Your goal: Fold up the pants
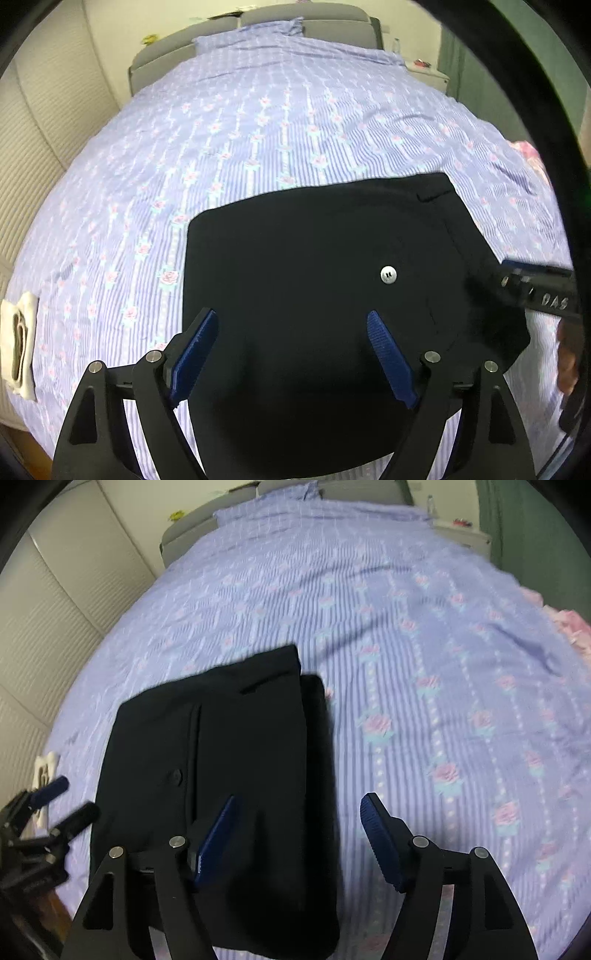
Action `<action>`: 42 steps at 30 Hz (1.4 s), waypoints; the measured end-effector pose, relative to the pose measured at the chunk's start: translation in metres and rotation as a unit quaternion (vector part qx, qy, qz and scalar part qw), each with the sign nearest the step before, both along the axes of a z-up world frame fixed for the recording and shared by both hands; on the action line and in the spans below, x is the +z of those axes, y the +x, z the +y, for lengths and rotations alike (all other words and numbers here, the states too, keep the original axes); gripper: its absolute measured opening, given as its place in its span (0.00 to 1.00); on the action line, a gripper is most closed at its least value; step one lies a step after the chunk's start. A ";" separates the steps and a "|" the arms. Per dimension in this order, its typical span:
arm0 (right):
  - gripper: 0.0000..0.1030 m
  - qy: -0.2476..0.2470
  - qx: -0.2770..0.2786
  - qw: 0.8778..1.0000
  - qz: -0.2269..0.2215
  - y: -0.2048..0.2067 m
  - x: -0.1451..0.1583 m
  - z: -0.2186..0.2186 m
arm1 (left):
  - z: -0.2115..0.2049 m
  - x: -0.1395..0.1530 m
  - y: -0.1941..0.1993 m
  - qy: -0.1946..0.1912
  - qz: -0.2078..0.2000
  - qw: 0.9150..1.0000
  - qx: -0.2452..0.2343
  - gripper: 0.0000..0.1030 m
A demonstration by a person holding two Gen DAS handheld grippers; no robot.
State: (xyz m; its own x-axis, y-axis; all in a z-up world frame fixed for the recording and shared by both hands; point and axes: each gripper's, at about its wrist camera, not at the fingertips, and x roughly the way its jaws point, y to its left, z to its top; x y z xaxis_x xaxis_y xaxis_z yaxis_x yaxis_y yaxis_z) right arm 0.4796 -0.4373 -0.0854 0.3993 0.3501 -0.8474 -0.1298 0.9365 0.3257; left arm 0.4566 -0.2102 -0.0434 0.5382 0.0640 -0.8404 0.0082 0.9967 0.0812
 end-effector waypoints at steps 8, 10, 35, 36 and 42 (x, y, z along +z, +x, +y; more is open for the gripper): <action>0.68 0.170 -0.054 0.978 0.105 0.006 -0.052 -0.034 | -0.009 -0.024 0.016 -0.044 0.038 0.998 0.007 0.83; 0.68 0.224 -0.047 0.965 0.125 0.006 -0.064 -0.039 | -0.016 -0.033 0.017 -0.056 0.050 0.997 0.007 0.82; 0.34 0.312 -0.002 0.934 0.172 0.029 -0.088 -0.005 | -0.021 -0.059 0.027 -0.077 0.083 0.993 0.017 0.82; 0.32 0.309 -0.013 0.935 0.172 0.027 -0.085 -0.004 | -0.017 -0.057 0.026 -0.076 0.080 0.994 0.019 0.82; 0.27 0.164 -0.038 0.977 0.130 0.019 -0.043 0.023 | 0.011 -0.036 0.006 -0.051 0.048 0.997 0.026 0.82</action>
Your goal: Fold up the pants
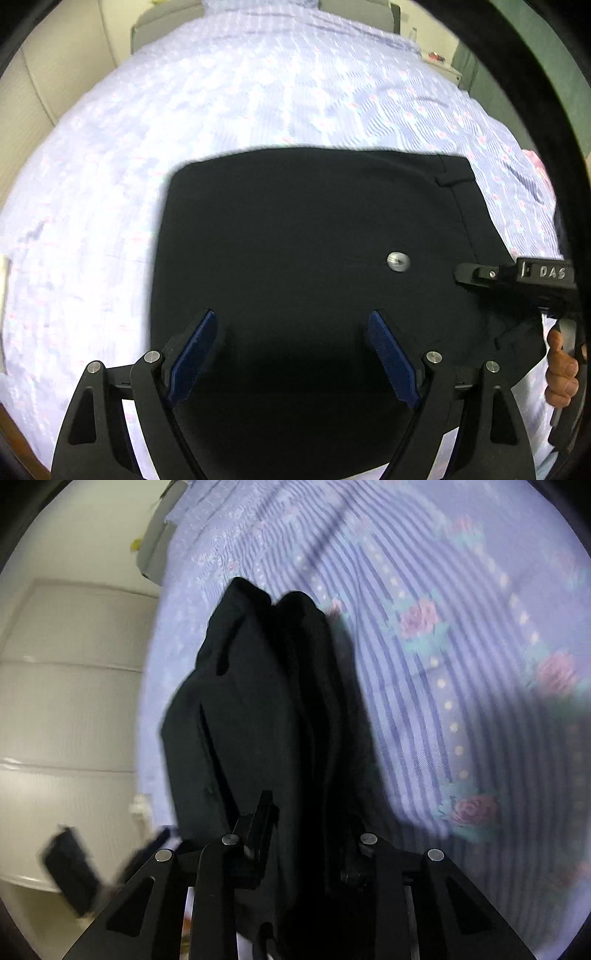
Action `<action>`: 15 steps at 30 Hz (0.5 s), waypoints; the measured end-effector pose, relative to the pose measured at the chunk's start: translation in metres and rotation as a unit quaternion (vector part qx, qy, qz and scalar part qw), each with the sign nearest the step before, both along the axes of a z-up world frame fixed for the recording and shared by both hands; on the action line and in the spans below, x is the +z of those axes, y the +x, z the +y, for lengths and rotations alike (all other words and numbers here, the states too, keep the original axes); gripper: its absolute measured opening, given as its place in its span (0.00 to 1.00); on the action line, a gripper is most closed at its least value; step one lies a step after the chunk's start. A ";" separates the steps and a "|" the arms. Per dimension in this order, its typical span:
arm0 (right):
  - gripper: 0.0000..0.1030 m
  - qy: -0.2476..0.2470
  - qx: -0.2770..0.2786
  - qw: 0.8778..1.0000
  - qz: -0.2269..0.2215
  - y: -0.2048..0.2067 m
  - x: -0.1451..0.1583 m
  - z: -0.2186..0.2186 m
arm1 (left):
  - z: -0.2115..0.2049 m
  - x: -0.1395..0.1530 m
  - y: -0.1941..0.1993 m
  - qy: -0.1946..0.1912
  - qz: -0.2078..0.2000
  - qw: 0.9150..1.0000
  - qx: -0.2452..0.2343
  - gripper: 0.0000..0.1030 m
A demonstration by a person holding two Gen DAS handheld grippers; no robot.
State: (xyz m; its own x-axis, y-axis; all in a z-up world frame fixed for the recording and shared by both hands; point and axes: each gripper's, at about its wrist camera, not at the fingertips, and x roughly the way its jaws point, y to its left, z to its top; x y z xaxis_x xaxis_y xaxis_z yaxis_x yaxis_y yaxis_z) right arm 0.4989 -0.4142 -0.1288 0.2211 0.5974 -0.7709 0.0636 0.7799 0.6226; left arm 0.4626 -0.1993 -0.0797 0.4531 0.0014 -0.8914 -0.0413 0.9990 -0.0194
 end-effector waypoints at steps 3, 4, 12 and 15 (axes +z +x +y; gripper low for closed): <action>0.27 -0.098 0.017 0.995 -0.029 0.001 0.020 0.022 | 0.032 0.006 -0.013 0.002 -0.007 1.000 0.019 0.84; 0.27 -0.124 0.019 0.992 -0.031 0.009 0.022 0.030 | 0.041 0.006 -0.013 -0.003 -0.007 1.000 0.024 0.85; 0.28 -0.266 0.036 0.962 -0.054 0.011 0.025 0.062 | 0.114 -0.018 -0.014 -0.105 0.007 0.992 0.073 0.85; 0.28 -0.280 0.038 0.958 -0.053 0.015 0.025 0.067 | 0.133 -0.032 -0.005 -0.160 0.018 0.984 0.076 0.85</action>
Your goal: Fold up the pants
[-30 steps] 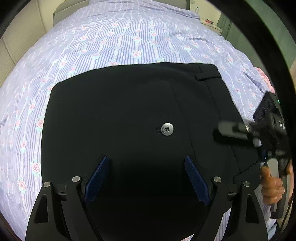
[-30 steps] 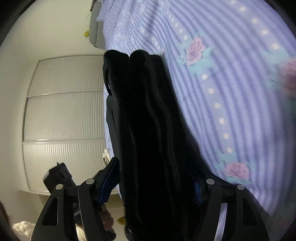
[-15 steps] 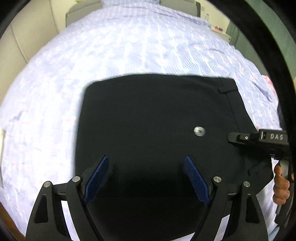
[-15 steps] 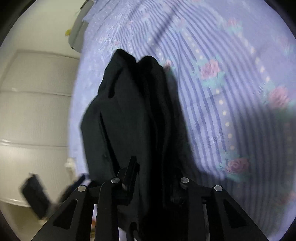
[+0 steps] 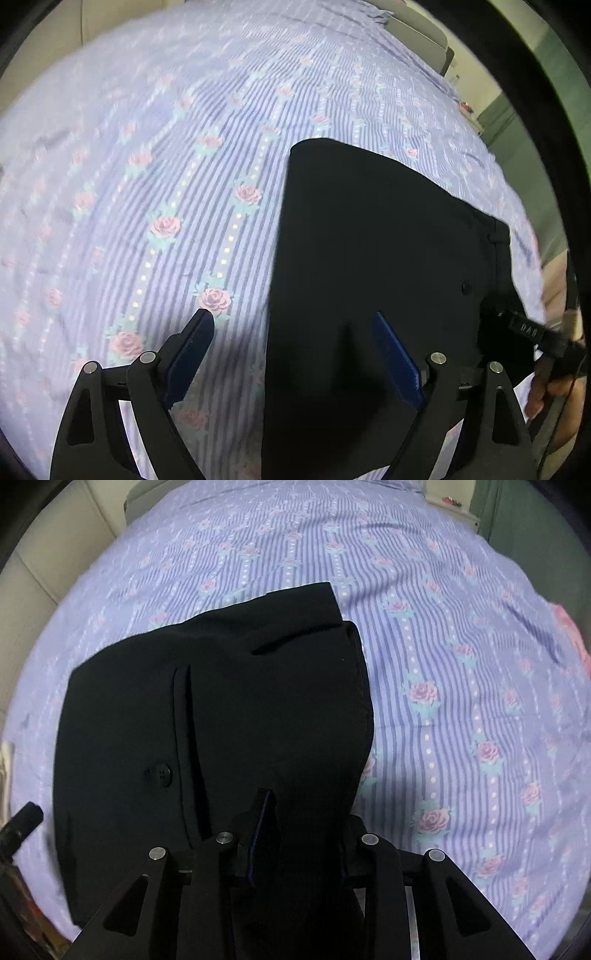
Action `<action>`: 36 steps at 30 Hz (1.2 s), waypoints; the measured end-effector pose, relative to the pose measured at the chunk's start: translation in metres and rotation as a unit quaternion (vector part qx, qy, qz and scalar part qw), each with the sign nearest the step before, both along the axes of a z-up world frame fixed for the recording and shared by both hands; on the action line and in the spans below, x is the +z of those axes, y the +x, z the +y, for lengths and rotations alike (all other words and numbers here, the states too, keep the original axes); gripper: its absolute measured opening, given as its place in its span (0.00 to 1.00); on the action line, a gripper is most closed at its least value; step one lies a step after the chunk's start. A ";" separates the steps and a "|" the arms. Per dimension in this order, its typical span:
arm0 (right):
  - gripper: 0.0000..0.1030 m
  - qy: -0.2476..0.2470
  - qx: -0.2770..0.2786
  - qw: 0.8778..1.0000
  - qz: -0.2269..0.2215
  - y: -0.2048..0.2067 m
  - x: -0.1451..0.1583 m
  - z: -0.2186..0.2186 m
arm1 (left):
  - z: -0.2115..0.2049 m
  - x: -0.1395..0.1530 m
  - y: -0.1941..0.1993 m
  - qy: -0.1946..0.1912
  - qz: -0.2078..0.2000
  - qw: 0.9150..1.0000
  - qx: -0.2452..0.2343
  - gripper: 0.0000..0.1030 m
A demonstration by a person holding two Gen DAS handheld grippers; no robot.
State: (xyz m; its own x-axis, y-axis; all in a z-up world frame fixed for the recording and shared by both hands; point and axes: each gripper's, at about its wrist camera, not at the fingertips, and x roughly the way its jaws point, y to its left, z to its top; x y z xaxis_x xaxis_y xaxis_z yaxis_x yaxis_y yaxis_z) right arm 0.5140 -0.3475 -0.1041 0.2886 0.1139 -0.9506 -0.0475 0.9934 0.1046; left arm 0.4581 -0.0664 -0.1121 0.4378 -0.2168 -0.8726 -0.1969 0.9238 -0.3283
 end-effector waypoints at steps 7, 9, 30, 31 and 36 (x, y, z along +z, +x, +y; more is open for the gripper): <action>0.28 -0.008 0.010 1.000 -0.001 -0.002 -0.003 -0.003 | 0.005 -0.027 0.019 -0.081 0.017 0.995 -0.054 0.75; 0.28 -0.008 0.010 1.000 0.002 0.000 -0.004 -0.002 | -0.002 -0.036 0.023 -0.107 0.027 0.991 -0.072 0.64; 0.28 -0.023 0.011 1.000 -0.018 -0.003 -0.006 0.011 | -0.011 -0.051 0.037 -0.184 0.044 0.977 -0.100 0.20; 0.28 -0.031 0.016 0.999 -0.026 -0.007 -0.001 0.013 | -0.014 -0.041 0.033 -0.163 0.041 0.981 -0.101 0.15; 0.22 -0.057 0.038 0.996 -0.058 -0.031 0.028 0.029 | -0.037 0.012 0.019 -0.048 0.002 0.992 -0.117 0.14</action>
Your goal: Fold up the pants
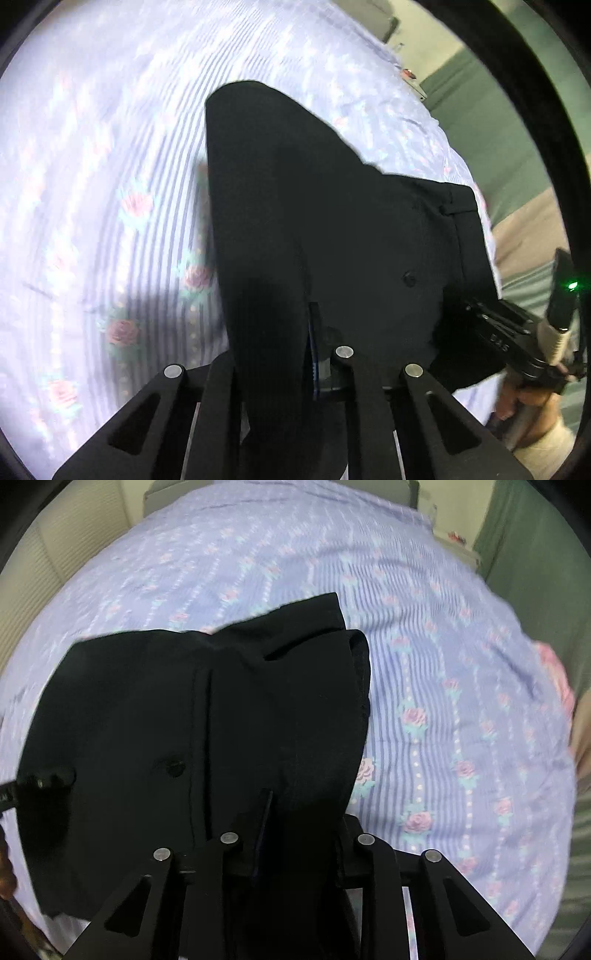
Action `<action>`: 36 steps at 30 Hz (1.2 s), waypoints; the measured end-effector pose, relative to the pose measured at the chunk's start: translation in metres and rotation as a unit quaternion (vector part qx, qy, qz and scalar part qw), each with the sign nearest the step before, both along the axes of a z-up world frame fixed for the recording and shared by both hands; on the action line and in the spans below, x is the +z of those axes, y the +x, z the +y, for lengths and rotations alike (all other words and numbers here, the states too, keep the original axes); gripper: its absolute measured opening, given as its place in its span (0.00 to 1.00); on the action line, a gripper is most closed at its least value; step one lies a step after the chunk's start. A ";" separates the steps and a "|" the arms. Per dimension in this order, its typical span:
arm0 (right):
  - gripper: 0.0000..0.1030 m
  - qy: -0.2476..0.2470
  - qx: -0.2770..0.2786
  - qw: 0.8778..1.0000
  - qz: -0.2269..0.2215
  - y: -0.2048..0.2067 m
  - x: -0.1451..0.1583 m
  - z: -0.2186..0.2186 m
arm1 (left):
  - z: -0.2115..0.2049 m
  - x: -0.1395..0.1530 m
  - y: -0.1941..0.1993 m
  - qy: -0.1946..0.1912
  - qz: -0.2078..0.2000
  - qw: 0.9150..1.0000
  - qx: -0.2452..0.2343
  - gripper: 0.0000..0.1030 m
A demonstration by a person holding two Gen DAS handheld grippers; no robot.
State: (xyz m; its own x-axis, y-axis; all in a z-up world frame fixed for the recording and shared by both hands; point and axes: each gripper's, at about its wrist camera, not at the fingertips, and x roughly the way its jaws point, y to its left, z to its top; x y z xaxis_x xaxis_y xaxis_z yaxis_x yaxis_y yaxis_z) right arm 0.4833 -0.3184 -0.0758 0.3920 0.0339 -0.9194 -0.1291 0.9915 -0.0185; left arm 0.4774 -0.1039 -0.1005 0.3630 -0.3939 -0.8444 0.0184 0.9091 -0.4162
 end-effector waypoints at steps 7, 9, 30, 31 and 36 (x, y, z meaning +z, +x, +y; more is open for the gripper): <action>0.21 0.037 -0.010 0.999 -0.013 -0.043 0.043 -0.004 | -0.012 0.054 -0.036 0.035 -0.025 0.999 0.005 0.14; 0.21 0.045 -0.009 0.999 -0.019 -0.055 0.060 -0.001 | -0.006 0.072 -0.055 0.033 -0.028 0.999 0.007 0.14; 0.21 0.059 -0.037 0.995 -0.074 -0.165 0.186 0.122 | 0.114 0.209 -0.160 0.064 -0.081 0.993 -0.063 0.14; 0.21 0.062 -0.039 0.995 -0.075 -0.167 0.188 0.129 | 0.118 0.214 -0.164 0.069 -0.083 0.992 -0.063 0.14; 0.21 0.070 -0.018 0.995 -0.074 -0.164 0.196 0.151 | 0.139 0.225 -0.177 0.079 -0.090 0.992 -0.037 0.14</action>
State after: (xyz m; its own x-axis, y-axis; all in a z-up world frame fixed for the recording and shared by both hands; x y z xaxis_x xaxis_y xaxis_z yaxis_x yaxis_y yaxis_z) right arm 0.3197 -0.1677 0.1202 0.5265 0.1406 -0.8385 -0.0997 0.9896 0.1033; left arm 0.3003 0.0350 0.1243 0.4885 -0.2941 -0.8215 0.1497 0.9558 -0.2532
